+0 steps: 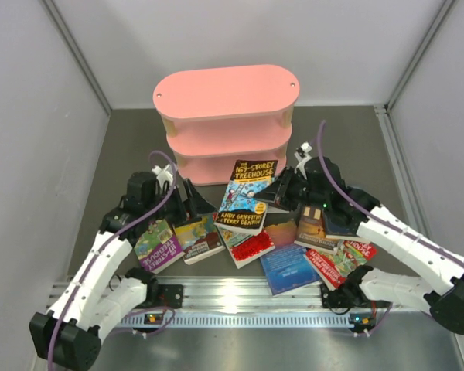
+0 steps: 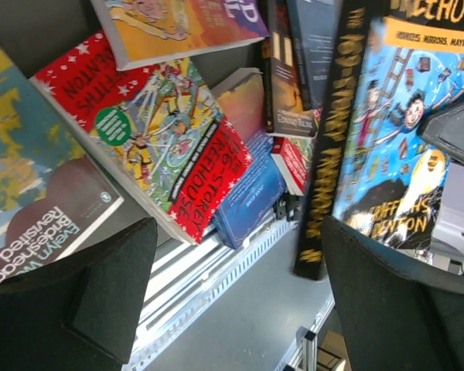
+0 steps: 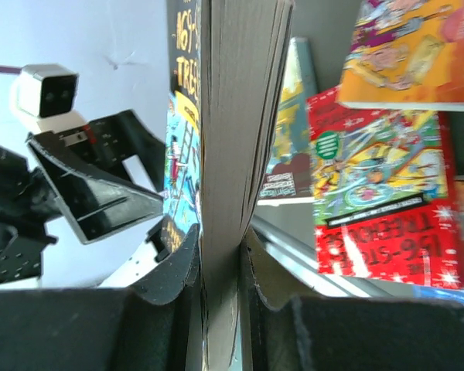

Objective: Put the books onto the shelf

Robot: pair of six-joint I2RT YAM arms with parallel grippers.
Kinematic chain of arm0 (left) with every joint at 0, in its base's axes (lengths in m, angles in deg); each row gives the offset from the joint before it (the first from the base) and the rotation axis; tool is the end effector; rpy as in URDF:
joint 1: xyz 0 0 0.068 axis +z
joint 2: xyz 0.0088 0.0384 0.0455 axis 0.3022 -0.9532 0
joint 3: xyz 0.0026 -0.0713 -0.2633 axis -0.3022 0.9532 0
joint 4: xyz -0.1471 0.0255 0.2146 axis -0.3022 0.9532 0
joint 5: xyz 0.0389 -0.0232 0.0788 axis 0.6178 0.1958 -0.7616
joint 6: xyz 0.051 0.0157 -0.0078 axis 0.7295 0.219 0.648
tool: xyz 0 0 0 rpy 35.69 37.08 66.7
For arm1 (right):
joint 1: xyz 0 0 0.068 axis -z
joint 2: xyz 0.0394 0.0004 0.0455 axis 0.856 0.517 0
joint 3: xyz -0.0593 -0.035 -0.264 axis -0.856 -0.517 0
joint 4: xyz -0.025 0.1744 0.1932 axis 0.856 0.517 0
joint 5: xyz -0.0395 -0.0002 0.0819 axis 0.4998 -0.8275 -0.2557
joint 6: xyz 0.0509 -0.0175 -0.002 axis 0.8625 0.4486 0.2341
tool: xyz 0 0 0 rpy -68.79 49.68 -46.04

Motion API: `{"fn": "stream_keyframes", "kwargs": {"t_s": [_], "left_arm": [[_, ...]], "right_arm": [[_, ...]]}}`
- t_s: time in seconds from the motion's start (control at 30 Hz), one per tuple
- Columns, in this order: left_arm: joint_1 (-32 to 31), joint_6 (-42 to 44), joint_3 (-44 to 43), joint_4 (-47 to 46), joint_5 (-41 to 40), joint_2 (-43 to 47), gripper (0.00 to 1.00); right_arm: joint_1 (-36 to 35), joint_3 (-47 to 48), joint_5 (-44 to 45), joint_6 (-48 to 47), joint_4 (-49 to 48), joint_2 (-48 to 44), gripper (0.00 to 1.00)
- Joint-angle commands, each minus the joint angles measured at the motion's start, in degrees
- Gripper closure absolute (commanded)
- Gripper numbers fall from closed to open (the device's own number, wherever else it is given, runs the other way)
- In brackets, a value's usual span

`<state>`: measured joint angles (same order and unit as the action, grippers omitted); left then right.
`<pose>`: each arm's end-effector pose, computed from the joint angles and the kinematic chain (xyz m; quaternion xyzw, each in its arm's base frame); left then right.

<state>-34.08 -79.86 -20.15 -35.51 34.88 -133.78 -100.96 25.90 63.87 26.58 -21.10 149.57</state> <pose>0.1612 -0.0692 0.2819 -0.0633 0.8631 -0.4456 0.2292 0.1689 0.1625 0.3194 0.1001 0.8455 0.4650 0.2427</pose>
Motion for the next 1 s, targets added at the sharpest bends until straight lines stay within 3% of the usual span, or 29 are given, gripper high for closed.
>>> {"fn": "stream_keyframes", "kwargs": {"t_s": [0.0, 0.2, 0.3, 0.43, 0.57, 0.7, 0.87, 0.97], "left_arm": [[-1.96, -4.87, 0.32, -10.83, 2.25, 2.91, 0.09], [-2.49, -5.93, -1.36, -12.52, 2.06, 2.83, 0.12], [-2.67, -5.93, -0.74, -12.43, 2.68, 3.44, 0.24], [-2.67, -5.67, 0.31, -11.82, 2.33, 4.68, 0.58], [-2.58, -4.18, -1.25, -10.51, 0.15, 4.68, 1.00], [-2.58, 4.24, -8.11, -3.48, -6.89, 0.12, 1.00], [-1.88, 8.74, -15.67, -4.34, -8.65, -9.44, 1.00], [-0.04, 9.98, -18.93, -4.35, -10.50, -14.11, 1.00]], "right_arm": [[-3.35, 6.21, -0.98, 1.80, -7.57, 1.96, 1.00], [-6.43, 10.52, -0.45, 1.71, -8.19, 6.89, 1.00], [-6.69, 11.49, -0.71, 2.32, -10.03, 8.74, 1.00], [-6.61, 12.63, -0.01, 3.03, -12.32, 10.67, 1.00], [-6.61, 14.39, 1.31, 2.76, -13.19, 13.13, 1.00], [-6.52, 16.76, 0.52, 2.32, -13.20, 15.77, 1.00], [-6.17, 19.05, 1.31, 2.32, -13.20, 17.52, 1.00], [-5.38, 21.86, 1.05, 2.15, -13.11, 20.15, 0.90]]}}
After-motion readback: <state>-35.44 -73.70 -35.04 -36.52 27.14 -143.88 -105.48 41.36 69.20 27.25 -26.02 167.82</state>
